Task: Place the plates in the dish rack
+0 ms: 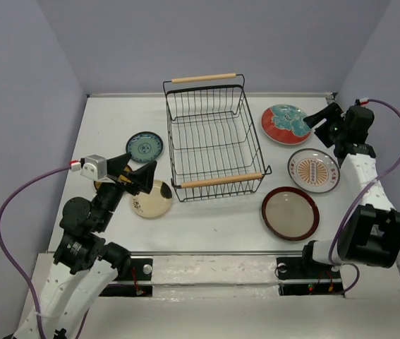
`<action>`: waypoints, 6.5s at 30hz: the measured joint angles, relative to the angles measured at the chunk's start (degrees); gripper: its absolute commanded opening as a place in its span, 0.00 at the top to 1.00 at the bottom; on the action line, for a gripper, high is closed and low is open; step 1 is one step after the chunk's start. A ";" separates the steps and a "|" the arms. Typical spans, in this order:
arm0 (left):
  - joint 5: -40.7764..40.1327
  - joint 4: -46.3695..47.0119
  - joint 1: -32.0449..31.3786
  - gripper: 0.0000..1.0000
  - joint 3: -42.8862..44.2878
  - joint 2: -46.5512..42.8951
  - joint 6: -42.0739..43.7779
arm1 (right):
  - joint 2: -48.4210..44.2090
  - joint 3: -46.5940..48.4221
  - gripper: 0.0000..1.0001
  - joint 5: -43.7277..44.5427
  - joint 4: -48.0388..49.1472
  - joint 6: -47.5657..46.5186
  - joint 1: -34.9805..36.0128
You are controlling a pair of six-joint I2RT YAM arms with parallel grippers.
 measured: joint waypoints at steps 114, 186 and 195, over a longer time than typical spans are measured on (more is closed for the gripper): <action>-2.97 -0.42 -3.74 0.01 0.20 -0.90 1.03 | 47.19 60.22 0.93 65.31 -14.95 -46.97 48.50; -3.04 -0.50 -8.31 0.01 0.22 -5.64 0.55 | 0.63 -32.59 0.71 -5.09 9.42 4.09 -24.98; -3.41 -0.57 -8.31 0.01 0.22 -4.15 0.39 | -1.66 -33.38 0.93 -7.34 15.17 8.96 -25.20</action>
